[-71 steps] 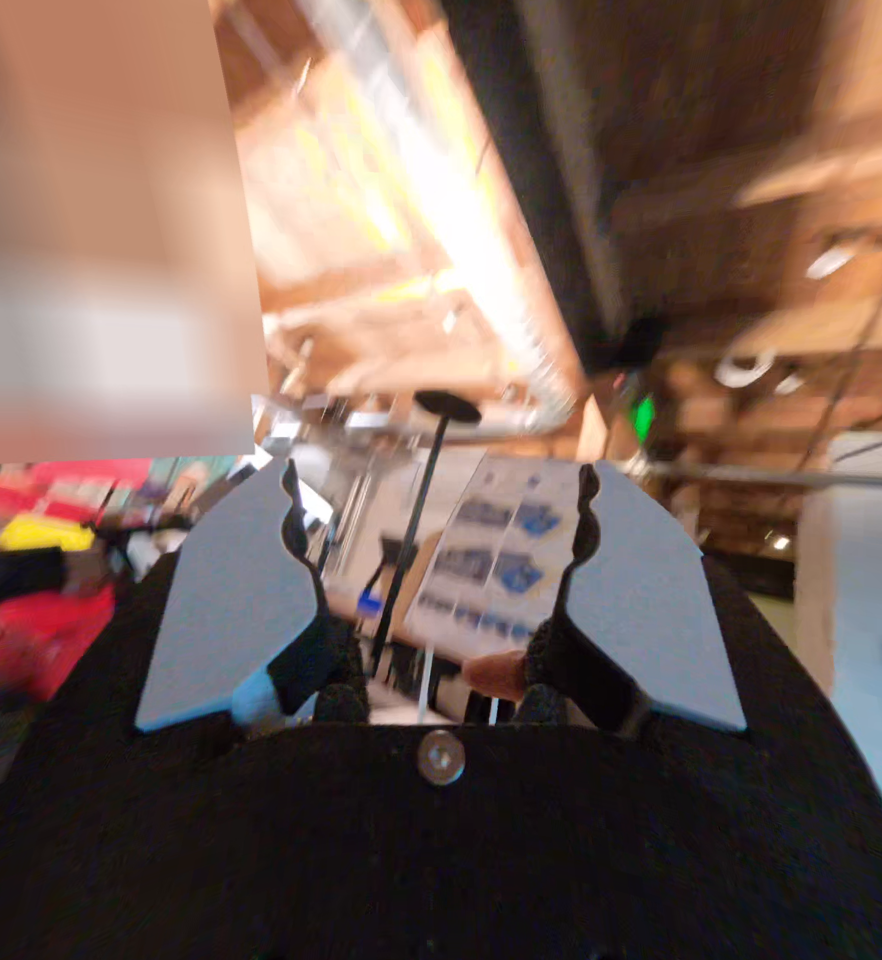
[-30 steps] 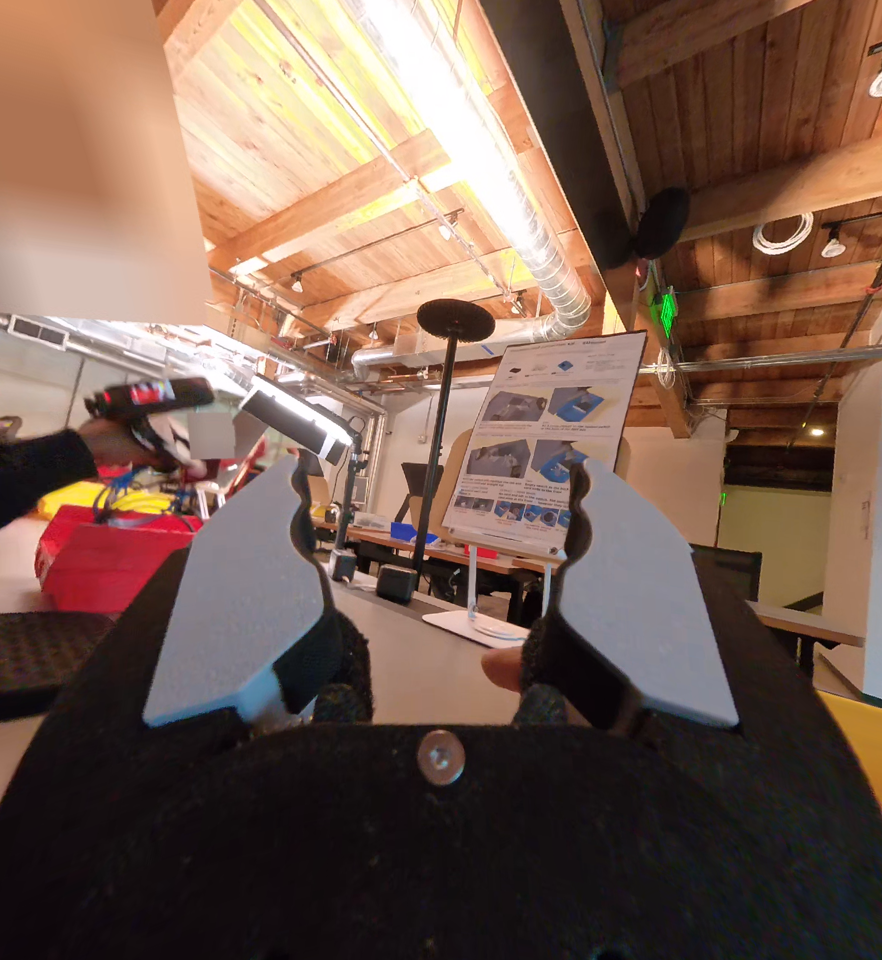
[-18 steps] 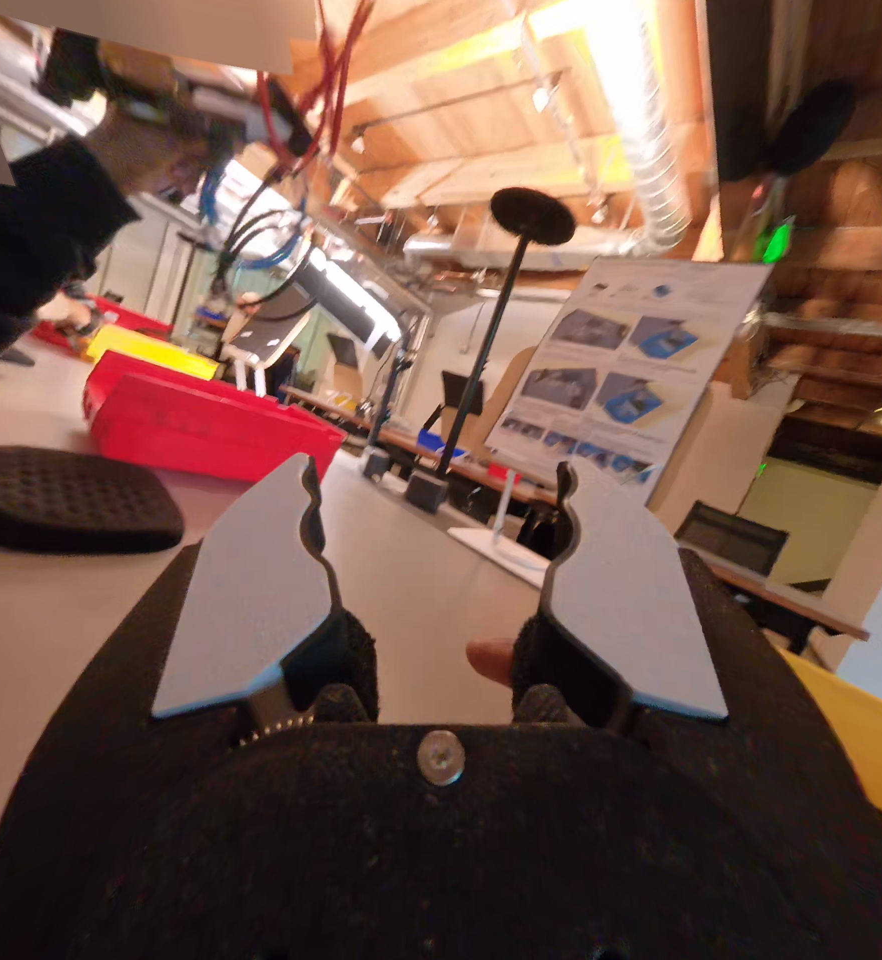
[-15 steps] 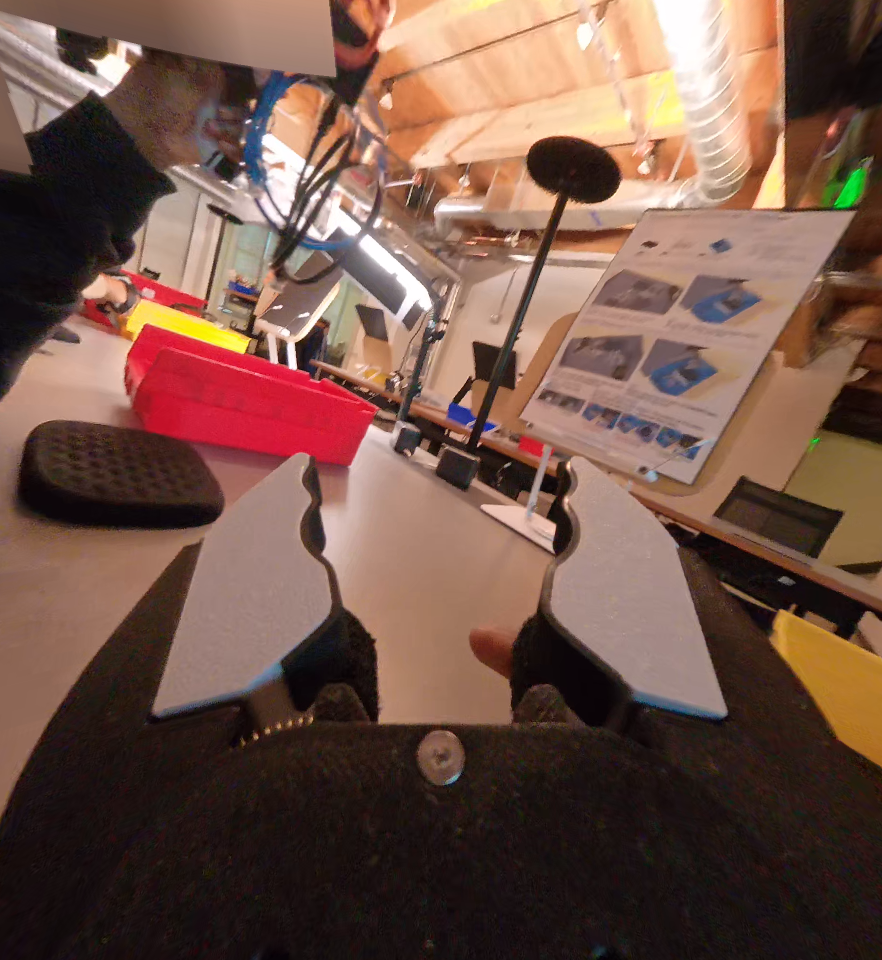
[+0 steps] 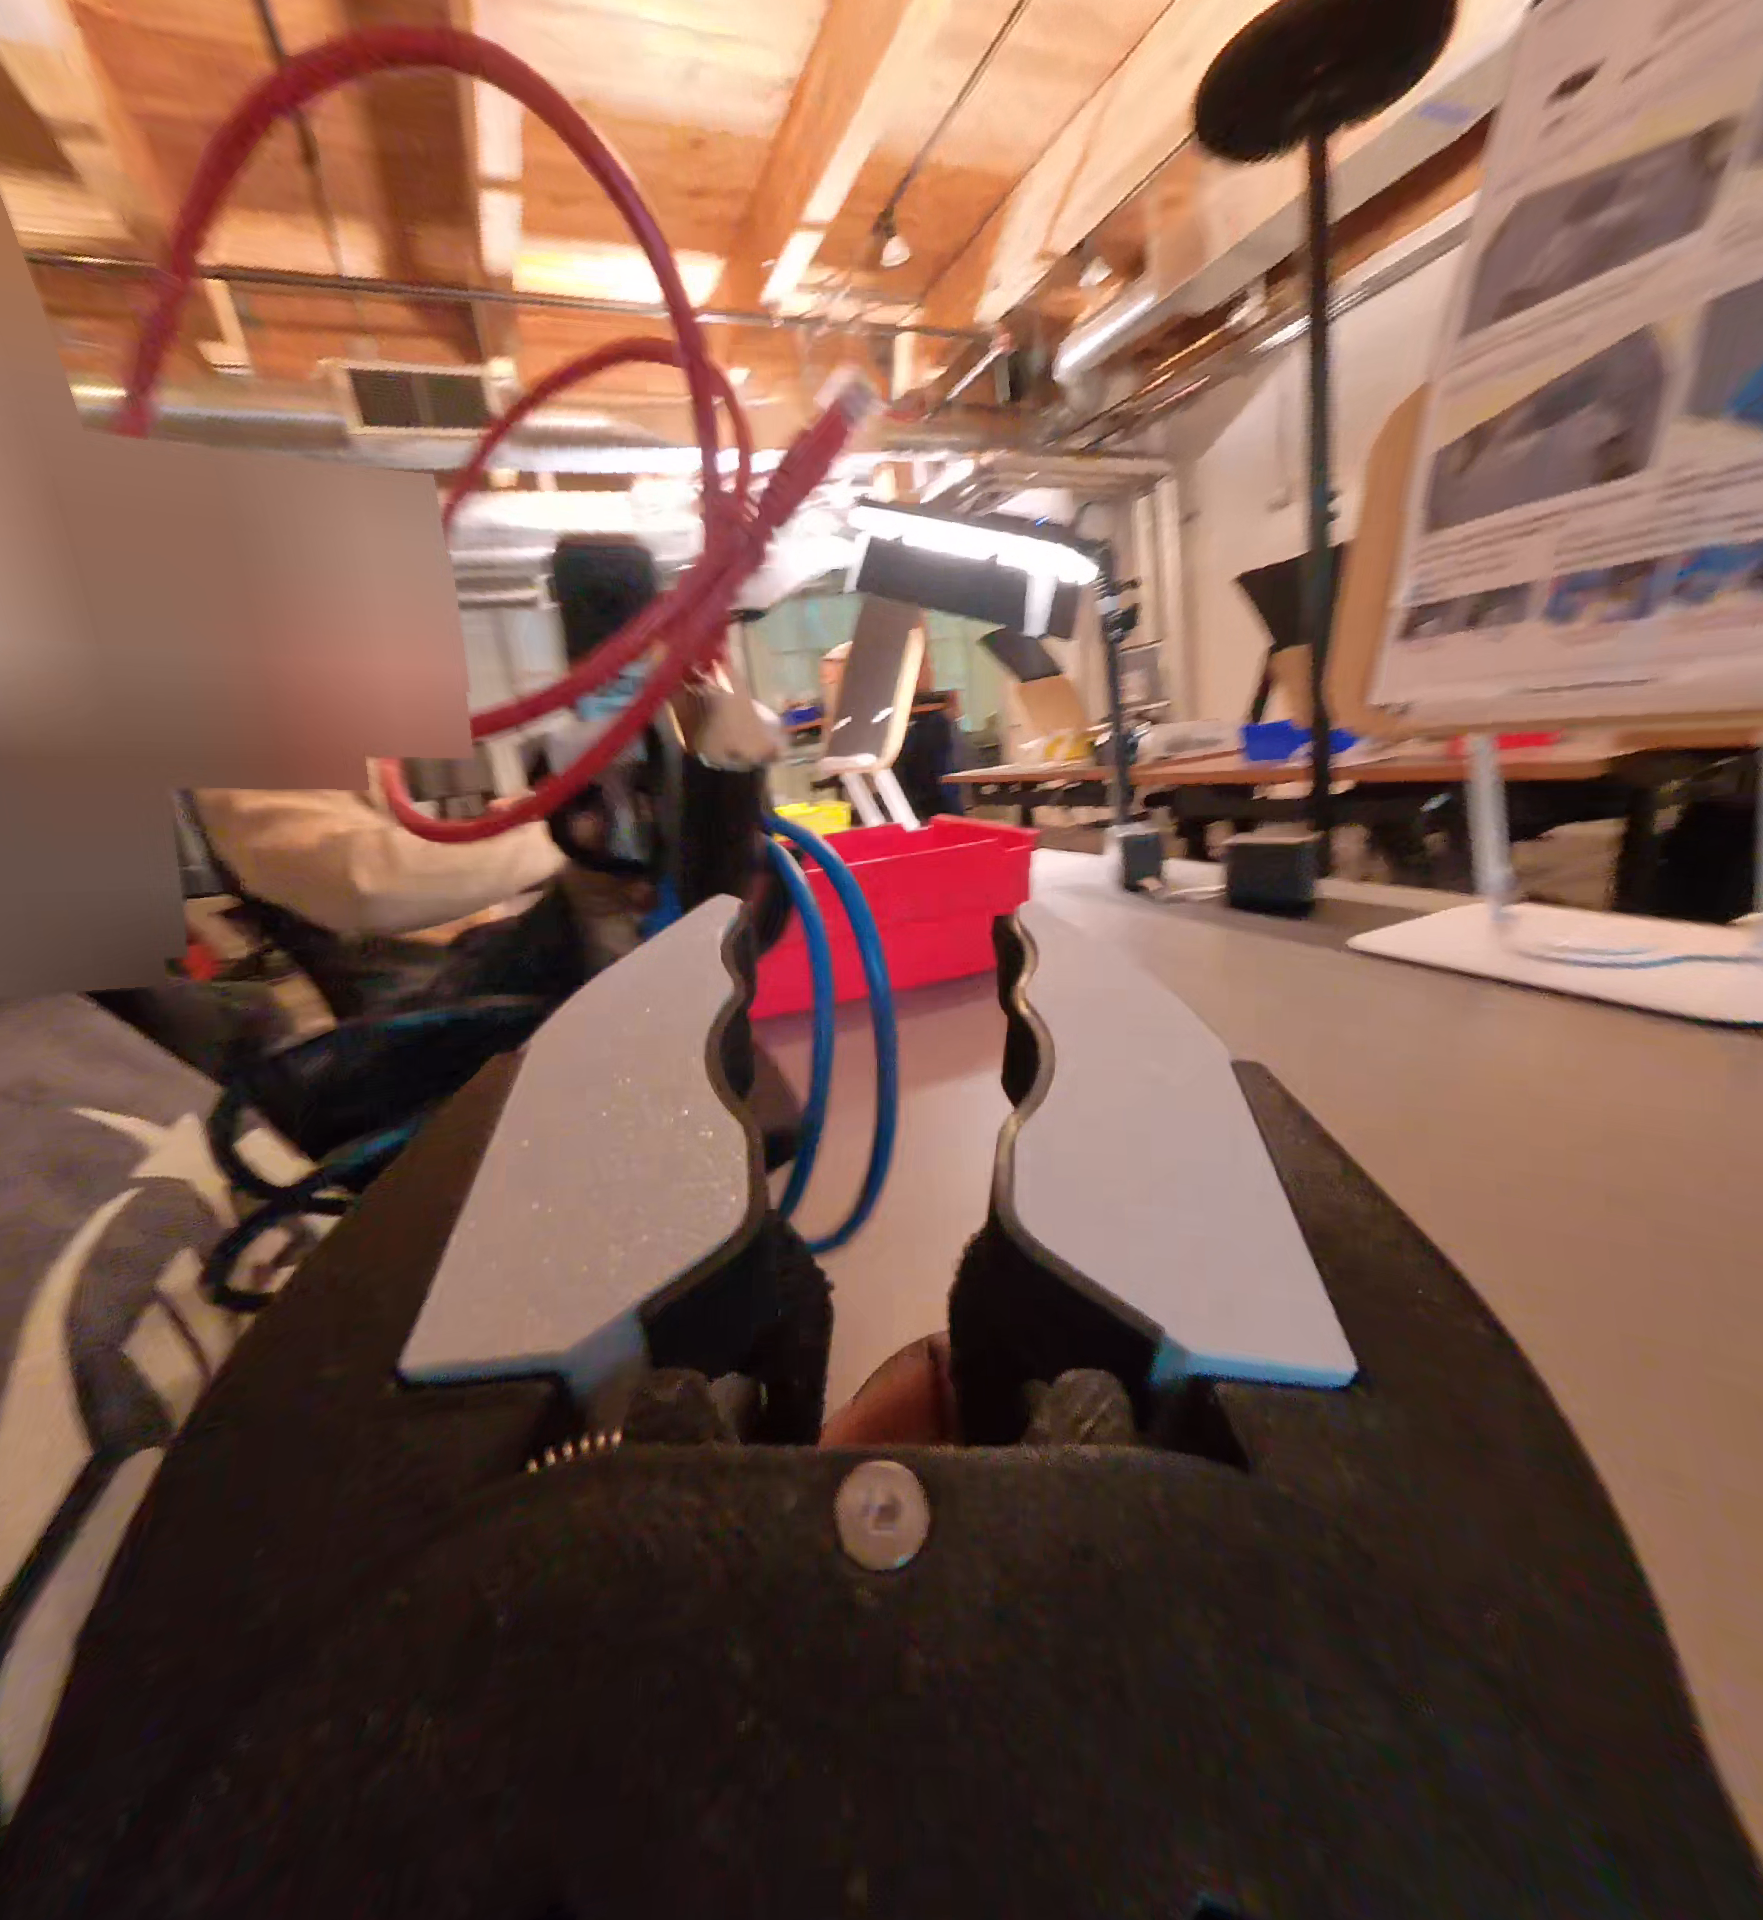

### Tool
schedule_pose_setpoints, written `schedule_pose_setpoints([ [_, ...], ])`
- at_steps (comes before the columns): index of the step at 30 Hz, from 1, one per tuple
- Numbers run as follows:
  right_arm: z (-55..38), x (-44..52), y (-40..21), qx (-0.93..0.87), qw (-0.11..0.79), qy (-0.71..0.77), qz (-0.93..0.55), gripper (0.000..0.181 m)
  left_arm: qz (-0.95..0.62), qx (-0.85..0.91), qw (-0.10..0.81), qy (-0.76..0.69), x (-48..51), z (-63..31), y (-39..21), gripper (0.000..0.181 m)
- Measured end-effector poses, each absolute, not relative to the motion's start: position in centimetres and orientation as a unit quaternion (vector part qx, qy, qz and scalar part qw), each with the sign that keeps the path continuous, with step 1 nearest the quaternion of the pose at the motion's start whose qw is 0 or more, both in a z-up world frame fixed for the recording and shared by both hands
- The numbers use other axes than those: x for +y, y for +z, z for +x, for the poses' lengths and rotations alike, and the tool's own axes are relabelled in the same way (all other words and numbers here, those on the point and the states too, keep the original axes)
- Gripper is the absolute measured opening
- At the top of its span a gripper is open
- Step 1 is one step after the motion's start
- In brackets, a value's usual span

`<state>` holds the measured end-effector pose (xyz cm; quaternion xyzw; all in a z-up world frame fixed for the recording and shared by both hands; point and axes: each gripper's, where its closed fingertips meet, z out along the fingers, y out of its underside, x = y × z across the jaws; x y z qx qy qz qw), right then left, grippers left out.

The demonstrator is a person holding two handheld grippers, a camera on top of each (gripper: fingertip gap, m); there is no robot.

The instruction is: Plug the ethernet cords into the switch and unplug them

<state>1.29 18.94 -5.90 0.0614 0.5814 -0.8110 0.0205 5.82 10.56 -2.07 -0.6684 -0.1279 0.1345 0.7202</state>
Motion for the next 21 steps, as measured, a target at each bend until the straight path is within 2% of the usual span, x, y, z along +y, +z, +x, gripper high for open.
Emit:
schedule_pose_setpoints([
  [7,5.2,14.2,-7.2,0.62,0.125,-0.775,-0.019,0.048,-0.677,-0.16,0.716,-0.062,12.0,6.2,-6.9,0.025],
  [10,6.6,13.1,-7.8,0.634,0.159,-0.756,-0.028,0.045,-0.696,-0.169,0.694,-0.071,12.6,6.2,-8.5,0.025],
  [12,6.6,12.8,-8.7,0.649,0.145,-0.747,-0.024,0.038,-0.708,-0.165,0.684,-0.07,13.0,6.3,-9.1,0.025],
  [15,5.9,12.9,-9.3,0.664,0.136,-0.736,0.0,0.035,-0.725,-0.161,0.67,-0.018,13.0,5.6,-9.9,0.027],
  [18,5.0,13.0,-9.1,0.645,0.167,-0.744,0.05,0.033,-0.695,-0.161,0.692,0.11,12.3,3.7,-8.7,0.055],
  [21,4.1,13.0,-9.3,0.632,0.189,-0.745,0.095,0.033,-0.697,-0.132,0.664,0.236,11.6,2.6,-8.6,0.066],
])
